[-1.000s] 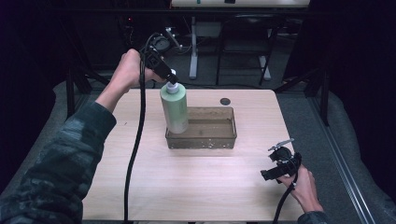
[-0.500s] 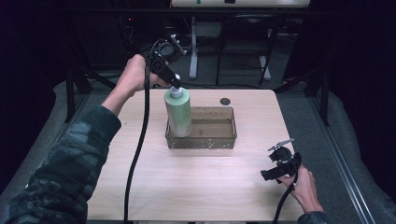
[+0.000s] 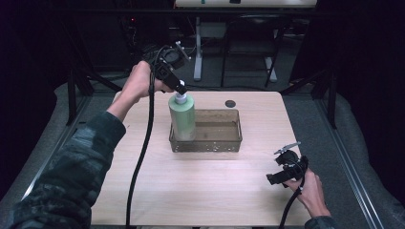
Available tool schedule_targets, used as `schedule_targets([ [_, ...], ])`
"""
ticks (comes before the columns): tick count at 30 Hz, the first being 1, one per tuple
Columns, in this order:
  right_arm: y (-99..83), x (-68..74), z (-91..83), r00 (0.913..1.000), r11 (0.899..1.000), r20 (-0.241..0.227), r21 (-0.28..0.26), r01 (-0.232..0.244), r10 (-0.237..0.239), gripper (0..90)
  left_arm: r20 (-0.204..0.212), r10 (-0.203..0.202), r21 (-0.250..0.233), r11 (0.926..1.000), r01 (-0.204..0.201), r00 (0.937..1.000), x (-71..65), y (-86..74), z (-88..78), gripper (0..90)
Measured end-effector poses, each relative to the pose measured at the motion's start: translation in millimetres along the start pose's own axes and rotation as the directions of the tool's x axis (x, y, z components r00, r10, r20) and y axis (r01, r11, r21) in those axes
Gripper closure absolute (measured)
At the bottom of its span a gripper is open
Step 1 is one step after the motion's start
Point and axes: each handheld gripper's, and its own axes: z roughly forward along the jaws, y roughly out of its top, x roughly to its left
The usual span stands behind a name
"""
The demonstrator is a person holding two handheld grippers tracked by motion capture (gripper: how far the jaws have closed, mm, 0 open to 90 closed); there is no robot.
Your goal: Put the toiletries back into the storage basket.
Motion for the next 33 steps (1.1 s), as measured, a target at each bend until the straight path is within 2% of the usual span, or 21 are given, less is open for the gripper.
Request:
schedule_targets([
  [15, -0.1, 0.6, 0.6, 1.0, 1.0, 0.005, 0.01, 0.005, -0.005, 0.0, 0.014, -0.009, 0.022, 0.9997, 0.009, 0.9999, 2.8, -12.1, 13.0, 62.6],
  [24, -0.1, 0.9, 0.6, 0.9999, 1.0, -0.002, 0.015, 0.012, -0.012, 0.0, 0.02, -0.016, 0.035, 0.9993, 0.015, 0.9997, 5.0, -18.0, 18.0, 62.6],
  [25, -0.1, 1.5, 0.9, 1.0, 1.0, -0.007, 0.009, 0.003, -0.002, 0.0, 0.021, -0.017, 0.037, 0.9992, 0.016, 0.9996, 5.7, -19.0, 18.6, 62.6],
  [33, -0.2, 1.0, 0.8, 0.9999, 1.0, 0.001, 0.012, 0.014, -0.014, 0.0, 0.024, -0.024, 0.041, 0.9989, 0.023, 0.9994, 7.6, -23.4, 20.8, 62.6],
])
